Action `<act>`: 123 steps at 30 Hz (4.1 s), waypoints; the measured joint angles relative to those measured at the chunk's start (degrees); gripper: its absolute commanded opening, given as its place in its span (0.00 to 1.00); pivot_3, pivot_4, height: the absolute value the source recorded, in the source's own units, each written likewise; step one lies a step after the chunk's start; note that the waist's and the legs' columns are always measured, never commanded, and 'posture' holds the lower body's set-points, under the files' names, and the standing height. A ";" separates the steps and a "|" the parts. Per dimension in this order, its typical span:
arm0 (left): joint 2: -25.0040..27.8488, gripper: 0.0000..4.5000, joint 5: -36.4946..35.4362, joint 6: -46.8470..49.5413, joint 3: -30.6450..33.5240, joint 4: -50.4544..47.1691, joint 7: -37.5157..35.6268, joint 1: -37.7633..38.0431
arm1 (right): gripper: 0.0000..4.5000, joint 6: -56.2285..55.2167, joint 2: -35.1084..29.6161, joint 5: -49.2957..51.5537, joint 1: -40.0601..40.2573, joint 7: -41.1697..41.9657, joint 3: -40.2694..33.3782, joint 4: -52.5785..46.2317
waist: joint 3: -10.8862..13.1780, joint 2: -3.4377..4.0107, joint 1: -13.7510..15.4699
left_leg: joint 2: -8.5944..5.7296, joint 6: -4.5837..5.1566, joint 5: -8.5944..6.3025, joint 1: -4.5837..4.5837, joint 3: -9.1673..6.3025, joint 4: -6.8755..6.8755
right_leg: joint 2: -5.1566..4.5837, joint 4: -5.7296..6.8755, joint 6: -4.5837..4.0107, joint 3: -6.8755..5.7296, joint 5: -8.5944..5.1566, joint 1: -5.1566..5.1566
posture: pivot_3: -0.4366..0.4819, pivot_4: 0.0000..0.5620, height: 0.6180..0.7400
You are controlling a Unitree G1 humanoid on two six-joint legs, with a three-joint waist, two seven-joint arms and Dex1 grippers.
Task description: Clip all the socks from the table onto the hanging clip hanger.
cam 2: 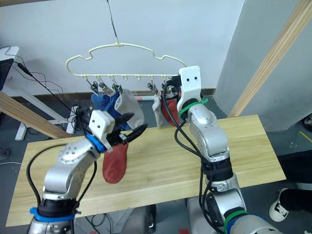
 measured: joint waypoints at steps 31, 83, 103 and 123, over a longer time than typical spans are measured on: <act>-6.96 0.35 10.20 -0.40 2.60 25.25 18.10 -4.00 | 0.00 0.97 -0.25 0.85 -0.01 0.32 0.09 0.00 | -0.87 0.06 -0.07 | 0.00 0.00 0.01 0.18 0.08 0.06 | 0.01 0.12 -0.07 0.03 0.13 0.08 | 0.24 0.51 0.95; -11.06 0.00 29.78 -41.70 -19.30 34.82 8.92 -25.00 | 0.00 1.68 -0.75 1.38 -0.33 -0.85 0.07 -0.54 | -0.90 0.07 -1.59 | 0.01 0.10 0.06 0.08 0.33 0.00 | -0.02 -0.14 0.05 0.03 0.32 0.03 | 0.19 0.50 0.95; -12.72 0.00 28.10 -39.13 -17.16 34.72 9.41 -26.06 | 0.00 2.91 -0.98 1.40 -0.31 -0.65 0.29 -0.87 | -0.90 0.07 -1.58 | 0.00 0.10 0.06 0.07 0.33 -0.01 | -0.03 -0.15 0.05 0.03 0.32 0.03 | 0.20 0.52 0.95; -14.90 0.16 23.15 -34.86 -15.65 33.75 7.45 -27.24 | 0.86 5.71 -1.44 1.58 1.04 -0.84 0.01 -3.70 | -0.90 0.06 -1.57 | 0.00 0.10 0.06 0.06 0.32 -0.01 | -0.03 -0.15 0.05 0.03 0.32 0.03 | 0.20 0.52 0.95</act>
